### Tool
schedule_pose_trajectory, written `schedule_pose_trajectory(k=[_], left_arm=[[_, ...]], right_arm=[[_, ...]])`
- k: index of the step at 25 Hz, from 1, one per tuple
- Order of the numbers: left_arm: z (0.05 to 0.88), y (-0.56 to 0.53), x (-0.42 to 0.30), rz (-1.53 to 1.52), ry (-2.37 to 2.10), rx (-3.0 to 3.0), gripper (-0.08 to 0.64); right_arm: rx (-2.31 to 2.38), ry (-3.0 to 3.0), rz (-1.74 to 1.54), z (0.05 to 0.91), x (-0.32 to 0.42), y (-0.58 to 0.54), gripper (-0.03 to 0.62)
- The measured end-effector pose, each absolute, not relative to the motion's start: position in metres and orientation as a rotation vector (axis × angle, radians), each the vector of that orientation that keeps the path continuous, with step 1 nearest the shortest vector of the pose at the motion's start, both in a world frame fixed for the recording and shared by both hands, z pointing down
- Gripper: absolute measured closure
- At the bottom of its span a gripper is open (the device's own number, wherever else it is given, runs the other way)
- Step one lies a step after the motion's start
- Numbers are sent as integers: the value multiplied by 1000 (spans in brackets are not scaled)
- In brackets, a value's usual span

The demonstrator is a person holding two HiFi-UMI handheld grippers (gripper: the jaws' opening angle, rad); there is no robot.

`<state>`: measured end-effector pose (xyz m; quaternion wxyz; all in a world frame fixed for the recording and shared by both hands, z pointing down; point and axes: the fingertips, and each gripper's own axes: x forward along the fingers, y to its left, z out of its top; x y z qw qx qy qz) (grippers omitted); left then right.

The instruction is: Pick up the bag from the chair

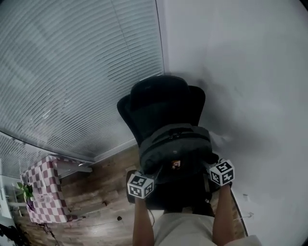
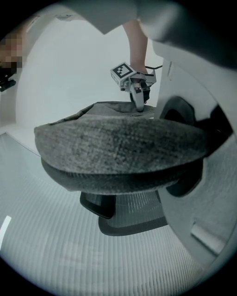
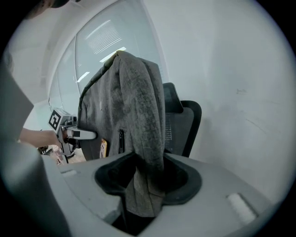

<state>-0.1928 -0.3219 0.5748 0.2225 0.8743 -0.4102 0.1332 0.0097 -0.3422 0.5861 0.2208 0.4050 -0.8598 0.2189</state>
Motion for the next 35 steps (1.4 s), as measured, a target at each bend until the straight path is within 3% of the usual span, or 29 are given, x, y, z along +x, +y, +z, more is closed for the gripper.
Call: schedule_pose_trajectory(k=[15,35], left_arm=[[506,-290,-174,394,-1161,2484,437],[501,-327,-168,424,-1076,2524,439]], right_arm=[[1186,-2426,514,522,26,-309,432],[1255,-2409,534,519,32,-336,431]])
